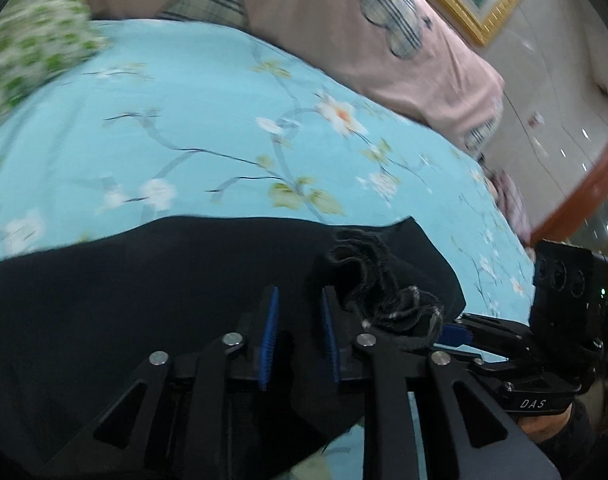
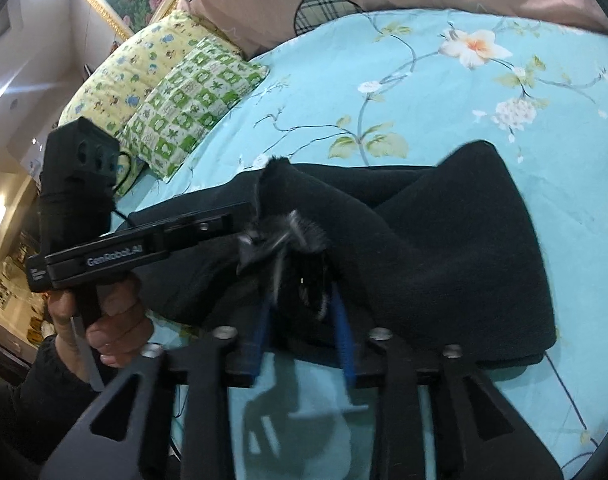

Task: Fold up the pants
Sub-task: 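Lay the cuffs down on the pants and open both tools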

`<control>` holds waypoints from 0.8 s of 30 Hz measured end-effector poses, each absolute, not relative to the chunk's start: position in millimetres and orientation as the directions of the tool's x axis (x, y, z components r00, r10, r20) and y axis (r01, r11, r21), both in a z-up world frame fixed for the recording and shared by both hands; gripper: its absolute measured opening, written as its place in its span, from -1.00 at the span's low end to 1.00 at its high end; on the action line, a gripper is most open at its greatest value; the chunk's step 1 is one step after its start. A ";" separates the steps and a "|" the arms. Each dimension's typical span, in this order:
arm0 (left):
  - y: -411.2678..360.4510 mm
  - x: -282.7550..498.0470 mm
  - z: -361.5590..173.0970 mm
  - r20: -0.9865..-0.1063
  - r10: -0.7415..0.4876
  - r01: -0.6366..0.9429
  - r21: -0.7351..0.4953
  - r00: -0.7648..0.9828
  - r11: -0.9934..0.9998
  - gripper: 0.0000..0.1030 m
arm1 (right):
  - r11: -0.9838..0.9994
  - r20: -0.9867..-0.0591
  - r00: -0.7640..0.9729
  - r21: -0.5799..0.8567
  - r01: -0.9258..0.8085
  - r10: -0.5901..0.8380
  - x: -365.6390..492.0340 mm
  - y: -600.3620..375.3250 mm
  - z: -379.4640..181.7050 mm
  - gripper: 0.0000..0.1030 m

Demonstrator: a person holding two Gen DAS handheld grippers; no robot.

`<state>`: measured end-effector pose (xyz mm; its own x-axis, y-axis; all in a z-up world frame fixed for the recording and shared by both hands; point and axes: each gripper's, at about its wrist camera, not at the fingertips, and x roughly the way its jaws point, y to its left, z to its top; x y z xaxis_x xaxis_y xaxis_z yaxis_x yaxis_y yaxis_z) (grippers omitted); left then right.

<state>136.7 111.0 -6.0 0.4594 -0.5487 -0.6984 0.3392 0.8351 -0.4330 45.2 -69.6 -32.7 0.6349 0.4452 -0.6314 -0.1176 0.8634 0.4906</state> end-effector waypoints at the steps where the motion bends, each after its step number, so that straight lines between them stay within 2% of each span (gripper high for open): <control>1: 118.9 131.7 -4.4 -0.696 -0.539 0.320 -0.435 0.474 0.842 -0.55 | 0.872 -0.634 0.639 0.475 -0.122 0.435 44.2 -65.0 -29.5 -0.20; 5: 151.2 108.3 1.8 -0.692 -0.487 0.237 -0.430 0.533 0.871 -0.37 | 0.915 -0.664 0.650 0.380 -0.133 0.370 43.8 -44.2 -14.6 -0.17; 9: 183.9 85.0 7.5 -0.674 -0.464 0.186 -0.444 0.574 0.876 -0.35 | 0.947 -0.697 0.645 0.281 -0.157 0.313 46.2 -23.9 -1.3 -0.13; 12: 204.7 70.4 9.8 -0.672 -0.446 0.152 -0.451 0.591 0.880 -0.26 | 0.963 -0.716 0.645 0.211 -0.166 0.268 48.0 -11.2 6.3 -0.12; 15: 222.4 56.8 11.5 -0.670 -0.427 0.114 -0.458 0.607 0.881 -0.25 | 0.972 -0.727 0.645 0.155 -0.180 0.235 50.3 1.1 12.7 -0.01; 17: 233.4 47.9 12.8 -0.663 -0.416 0.090 -0.467 0.622 0.880 -0.17 | 0.972 -0.727 0.648 0.135 -0.192 0.229 51.6 8.0 16.5 0.05; 24: 269.4 17.8 17.0 -0.651 -0.369 0.006 -0.488 0.663 0.873 -0.11 | 0.962 -0.716 0.654 0.094 -0.256 0.244 58.2 34.1 30.5 0.05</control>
